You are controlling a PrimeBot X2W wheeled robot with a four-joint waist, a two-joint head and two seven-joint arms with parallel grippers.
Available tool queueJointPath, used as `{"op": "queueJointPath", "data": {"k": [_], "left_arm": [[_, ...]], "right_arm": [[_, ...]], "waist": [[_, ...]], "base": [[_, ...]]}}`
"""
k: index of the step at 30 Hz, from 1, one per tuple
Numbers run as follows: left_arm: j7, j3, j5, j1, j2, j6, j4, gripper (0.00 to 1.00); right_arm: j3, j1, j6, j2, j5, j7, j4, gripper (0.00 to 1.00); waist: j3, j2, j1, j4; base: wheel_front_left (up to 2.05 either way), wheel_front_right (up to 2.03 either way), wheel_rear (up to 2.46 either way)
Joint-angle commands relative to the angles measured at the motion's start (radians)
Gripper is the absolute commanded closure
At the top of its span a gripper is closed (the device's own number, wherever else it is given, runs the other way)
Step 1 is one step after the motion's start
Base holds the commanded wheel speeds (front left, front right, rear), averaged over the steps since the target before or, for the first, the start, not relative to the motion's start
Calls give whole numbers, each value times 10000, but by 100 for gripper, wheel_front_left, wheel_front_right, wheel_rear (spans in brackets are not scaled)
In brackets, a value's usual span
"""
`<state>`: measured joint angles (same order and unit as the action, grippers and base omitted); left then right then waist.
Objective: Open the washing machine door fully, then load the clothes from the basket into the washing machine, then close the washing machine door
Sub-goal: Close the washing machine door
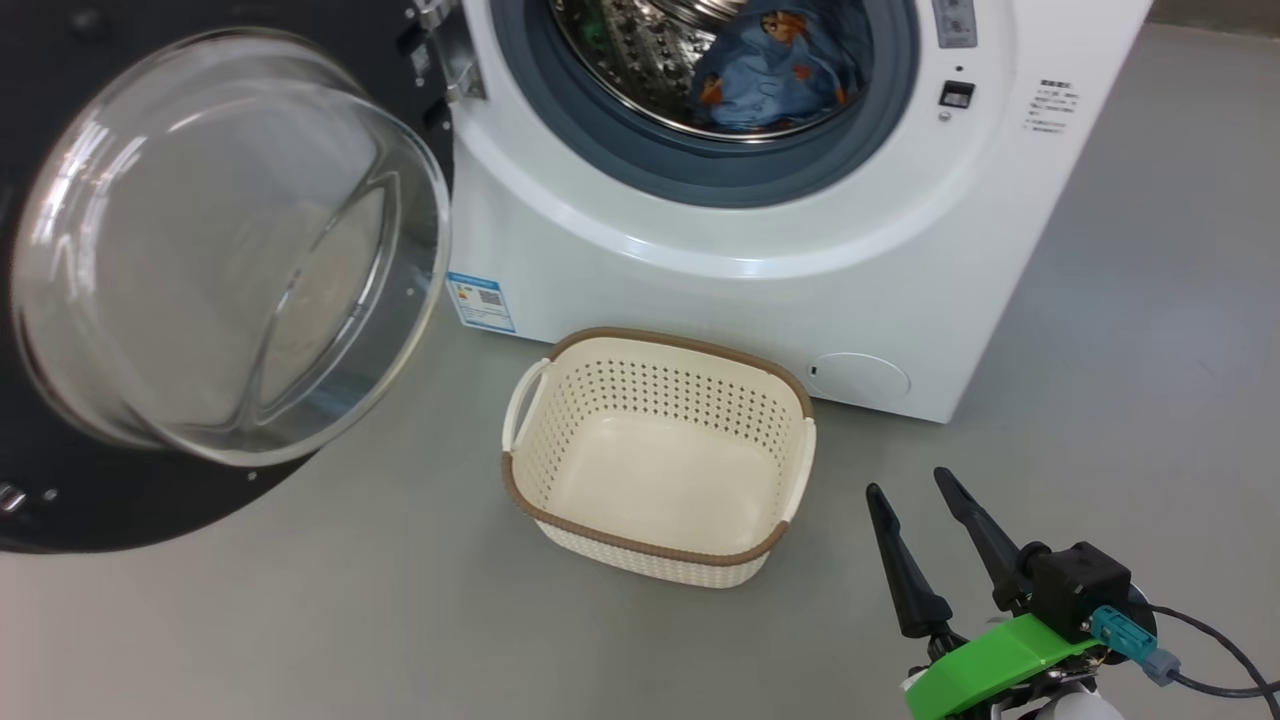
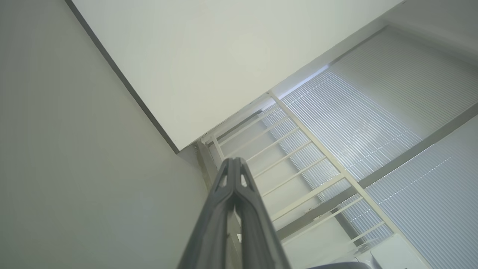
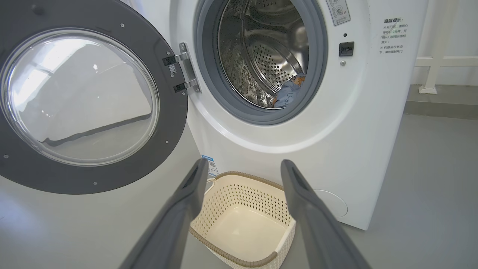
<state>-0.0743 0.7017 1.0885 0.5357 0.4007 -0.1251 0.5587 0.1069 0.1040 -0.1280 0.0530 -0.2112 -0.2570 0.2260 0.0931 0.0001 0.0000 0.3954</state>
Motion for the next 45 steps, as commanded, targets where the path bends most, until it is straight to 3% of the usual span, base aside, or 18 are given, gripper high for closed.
{"op": "queueJointPath", "data": {"k": [1,10,18,45], "left_arm": [[243,314,360,346,889,-53,39,100],[2475,656,2345,698,1974,-54,1904,100],[3518,750,2996,812,2546,-55,2895,100],[4836,65,3943,715,2038,-55,2479,100]], "right_arm": [[225,329,-27,-28,115,-48,-219,0],[160,475,-27,-28,297,-48,-237,0],[165,569,-27,-28,468,-48,-284,0],[239,826,-27,-28,415,-48,-282,0]], "waist": [[131,-1,0,-240],[355,-1,0,-754],[577,-1,0,-935],[981,-1,0,-1281]], "base": [[0,0,0],[0,0,0],[0,0,0],[0,0,0]]}}
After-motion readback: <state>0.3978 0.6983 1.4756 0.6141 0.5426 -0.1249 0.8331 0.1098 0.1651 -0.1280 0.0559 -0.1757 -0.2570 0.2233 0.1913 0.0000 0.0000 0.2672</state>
